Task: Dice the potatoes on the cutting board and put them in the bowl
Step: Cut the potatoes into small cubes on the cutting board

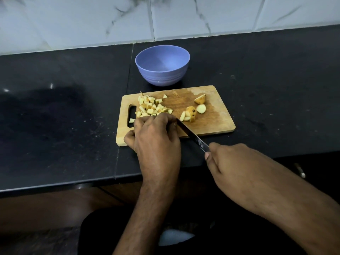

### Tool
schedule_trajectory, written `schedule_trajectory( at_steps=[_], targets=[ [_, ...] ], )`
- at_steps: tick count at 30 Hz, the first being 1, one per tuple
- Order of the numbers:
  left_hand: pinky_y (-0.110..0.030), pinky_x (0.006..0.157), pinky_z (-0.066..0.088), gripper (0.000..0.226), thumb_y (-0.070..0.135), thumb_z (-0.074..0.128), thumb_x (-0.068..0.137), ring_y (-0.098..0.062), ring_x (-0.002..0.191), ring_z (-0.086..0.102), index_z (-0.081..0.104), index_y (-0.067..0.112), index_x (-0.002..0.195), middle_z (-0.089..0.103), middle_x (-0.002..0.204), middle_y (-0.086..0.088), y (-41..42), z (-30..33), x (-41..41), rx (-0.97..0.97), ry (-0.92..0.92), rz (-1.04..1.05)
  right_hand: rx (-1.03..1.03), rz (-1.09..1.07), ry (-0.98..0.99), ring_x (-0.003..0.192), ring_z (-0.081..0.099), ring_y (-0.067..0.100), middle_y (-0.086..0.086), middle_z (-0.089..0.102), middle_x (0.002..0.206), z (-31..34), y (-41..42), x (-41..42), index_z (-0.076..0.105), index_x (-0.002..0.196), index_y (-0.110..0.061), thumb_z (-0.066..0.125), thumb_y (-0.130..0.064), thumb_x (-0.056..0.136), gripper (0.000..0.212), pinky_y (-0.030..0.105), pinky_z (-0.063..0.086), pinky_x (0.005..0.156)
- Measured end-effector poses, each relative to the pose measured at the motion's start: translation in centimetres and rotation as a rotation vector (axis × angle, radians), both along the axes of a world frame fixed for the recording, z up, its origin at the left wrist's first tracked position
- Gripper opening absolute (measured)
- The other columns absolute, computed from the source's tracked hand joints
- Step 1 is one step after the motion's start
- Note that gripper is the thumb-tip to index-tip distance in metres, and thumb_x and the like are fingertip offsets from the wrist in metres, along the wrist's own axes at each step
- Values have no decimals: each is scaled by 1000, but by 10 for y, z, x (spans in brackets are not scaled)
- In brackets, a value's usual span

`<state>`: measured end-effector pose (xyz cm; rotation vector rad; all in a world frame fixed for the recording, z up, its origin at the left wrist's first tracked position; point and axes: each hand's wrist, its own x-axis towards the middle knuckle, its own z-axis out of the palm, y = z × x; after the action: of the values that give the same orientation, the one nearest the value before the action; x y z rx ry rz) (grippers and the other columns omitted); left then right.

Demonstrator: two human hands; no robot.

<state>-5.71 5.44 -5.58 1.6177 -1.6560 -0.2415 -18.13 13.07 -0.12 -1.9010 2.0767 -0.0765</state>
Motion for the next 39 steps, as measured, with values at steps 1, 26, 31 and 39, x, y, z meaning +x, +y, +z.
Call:
schedule_trajectory(
  at_steps=[1, 26, 31, 39],
  targets=[
    [-30, 92, 12, 12, 24, 69, 93, -8, 115, 46, 72, 33, 101, 67, 95, 17, 0, 0, 0, 2, 10, -4, 20, 4, -4, 56, 51, 6, -6, 54, 69, -1, -1, -1, 38, 79, -30, 27, -41, 105, 30, 22, 36, 51],
    [-47, 107, 22, 19, 40, 66, 92, -17, 130, 29, 69, 36, 110, 44, 130, 6, -13, 6, -9, 161, -94, -68, -26, -87, 85, 59, 48, 4, -7, 50, 70, 7, 16, -11, 30, 71, -27, 24, -46, 103, 38, 22, 35, 52],
    [-47, 104, 23, 13, 33, 63, 97, -18, 124, 34, 70, 27, 106, 50, 124, 3, -6, -2, -6, 23, -32, -27, -28, -73, 64, 56, 49, 4, -7, 51, 69, 8, 16, -11, 32, 72, -29, 23, -47, 103, 38, 19, 33, 50],
    [-47, 97, 25, 6, 23, 65, 96, -24, 126, 36, 68, 21, 100, 49, 129, -3, 6, -5, 1, -91, -73, 90, -98, -45, 32, 53, 49, 5, -7, 51, 66, 11, 12, -4, 32, 74, -30, 22, -48, 102, 35, 19, 30, 48]
  ],
)
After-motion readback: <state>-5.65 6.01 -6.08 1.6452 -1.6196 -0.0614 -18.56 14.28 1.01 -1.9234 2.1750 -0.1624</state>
